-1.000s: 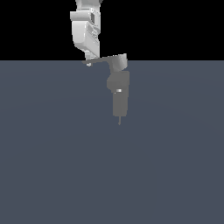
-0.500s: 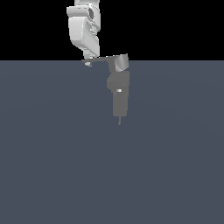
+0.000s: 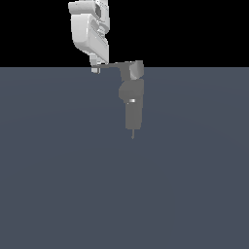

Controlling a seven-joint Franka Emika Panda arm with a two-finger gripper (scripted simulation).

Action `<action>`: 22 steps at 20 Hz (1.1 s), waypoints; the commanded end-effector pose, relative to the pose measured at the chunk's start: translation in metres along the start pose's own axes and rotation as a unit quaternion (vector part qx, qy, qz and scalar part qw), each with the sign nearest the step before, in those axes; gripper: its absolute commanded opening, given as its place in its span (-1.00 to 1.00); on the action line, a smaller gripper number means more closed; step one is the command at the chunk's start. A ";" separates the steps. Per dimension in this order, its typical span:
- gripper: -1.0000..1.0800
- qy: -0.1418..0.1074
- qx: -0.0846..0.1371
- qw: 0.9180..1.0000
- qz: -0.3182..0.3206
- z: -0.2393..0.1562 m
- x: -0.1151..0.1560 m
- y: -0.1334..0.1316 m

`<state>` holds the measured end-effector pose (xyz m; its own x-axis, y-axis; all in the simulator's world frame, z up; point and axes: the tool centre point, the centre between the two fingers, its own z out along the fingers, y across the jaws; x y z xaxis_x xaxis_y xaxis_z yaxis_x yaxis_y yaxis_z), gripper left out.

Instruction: Turn on the faucet by rotating a designated handle.

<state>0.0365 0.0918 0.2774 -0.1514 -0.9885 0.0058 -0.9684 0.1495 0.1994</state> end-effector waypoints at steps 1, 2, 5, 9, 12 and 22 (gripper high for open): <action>-1.00 0.001 0.000 1.000 0.000 0.000 0.000 0.000; -1.00 0.001 0.000 1.000 0.000 0.000 0.002 0.003; -1.00 0.001 0.000 1.000 0.000 0.000 0.007 0.009; -1.00 0.001 0.000 1.000 0.000 0.000 0.015 0.018; -1.00 0.001 0.001 1.000 -0.001 -0.001 0.021 0.026; -1.00 0.000 0.001 1.000 -0.002 -0.002 0.041 0.050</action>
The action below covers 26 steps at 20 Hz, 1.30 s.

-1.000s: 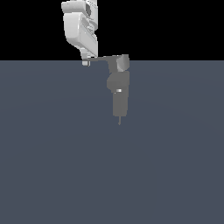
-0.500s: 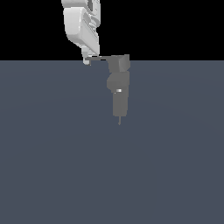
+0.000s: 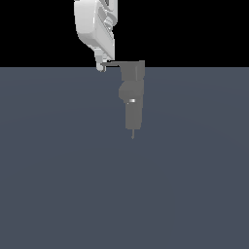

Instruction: Turn on the faucet by rotating a designated handle.

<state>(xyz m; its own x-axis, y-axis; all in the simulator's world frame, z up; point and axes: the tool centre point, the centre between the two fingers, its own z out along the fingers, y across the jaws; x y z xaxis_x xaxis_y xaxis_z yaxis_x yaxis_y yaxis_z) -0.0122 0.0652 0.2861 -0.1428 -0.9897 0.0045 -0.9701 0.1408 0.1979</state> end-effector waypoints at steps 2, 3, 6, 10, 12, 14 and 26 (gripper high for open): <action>-1.00 0.000 0.000 1.000 0.002 -0.003 0.011 0.010; -1.00 0.000 0.000 1.000 0.002 -0.003 0.013 0.012; -1.00 0.000 0.000 1.000 0.002 -0.003 0.019 0.020; -1.00 -0.001 0.001 1.000 0.002 -0.004 0.028 0.030; -1.00 -0.001 0.001 1.000 0.002 -0.004 0.032 0.035; -1.00 -0.001 0.001 1.000 0.002 -0.004 0.034 0.038; -1.00 0.000 0.000 1.000 0.000 -0.002 0.102 0.040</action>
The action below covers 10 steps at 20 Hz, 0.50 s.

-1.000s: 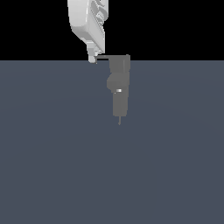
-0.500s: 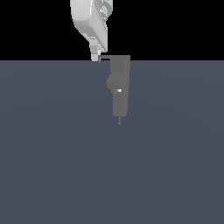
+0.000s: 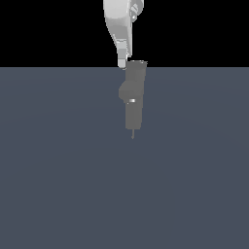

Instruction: Turn on the faucet by rotating a designated handle.

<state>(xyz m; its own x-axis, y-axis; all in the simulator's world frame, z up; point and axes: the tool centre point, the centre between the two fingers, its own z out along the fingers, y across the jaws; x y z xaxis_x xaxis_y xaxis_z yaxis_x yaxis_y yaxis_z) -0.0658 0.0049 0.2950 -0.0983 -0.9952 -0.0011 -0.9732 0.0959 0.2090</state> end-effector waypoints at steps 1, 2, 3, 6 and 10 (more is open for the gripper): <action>-1.00 -0.002 0.005 1.000 0.022 -0.003 0.042 -0.003; -1.00 -0.002 0.006 1.000 0.023 -0.003 0.049 -0.003; -1.00 -0.002 0.006 1.000 0.023 -0.003 0.056 -0.002; -1.00 -0.003 0.006 1.000 0.024 -0.004 0.070 -0.001; -1.00 -0.001 0.002 1.000 0.008 -0.001 0.055 -0.007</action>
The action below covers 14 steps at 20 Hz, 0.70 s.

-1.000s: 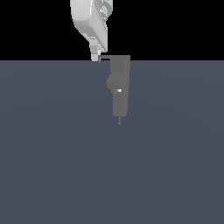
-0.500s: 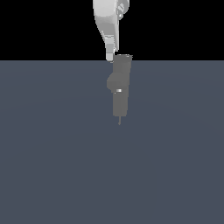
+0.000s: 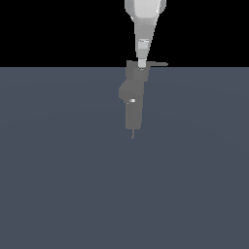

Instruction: Turn on the faucet by rotating a designated handle.

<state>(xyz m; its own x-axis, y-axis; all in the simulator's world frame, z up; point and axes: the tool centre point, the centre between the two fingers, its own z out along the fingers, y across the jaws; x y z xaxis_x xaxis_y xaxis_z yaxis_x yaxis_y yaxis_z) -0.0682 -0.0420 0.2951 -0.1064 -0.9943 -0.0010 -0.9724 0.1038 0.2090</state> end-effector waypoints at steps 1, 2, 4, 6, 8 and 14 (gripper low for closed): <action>-1.00 0.000 0.003 1.000 0.005 0.000 0.011 -0.008; -1.00 0.000 0.003 1.000 0.005 -0.001 0.015 -0.010; -1.00 0.000 0.003 1.000 0.006 -0.001 0.021 -0.015; -1.00 0.000 0.003 1.000 0.007 -0.001 0.028 -0.019; -1.00 0.000 0.004 1.000 0.008 -0.001 0.034 -0.024; -1.00 -0.001 0.004 1.000 0.011 -0.002 0.053 -0.036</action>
<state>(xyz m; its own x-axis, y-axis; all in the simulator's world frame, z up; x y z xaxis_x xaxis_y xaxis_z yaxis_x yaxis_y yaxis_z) -0.0438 -0.0916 0.2910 -0.1257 -0.9921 0.0003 -0.9706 0.1231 0.2066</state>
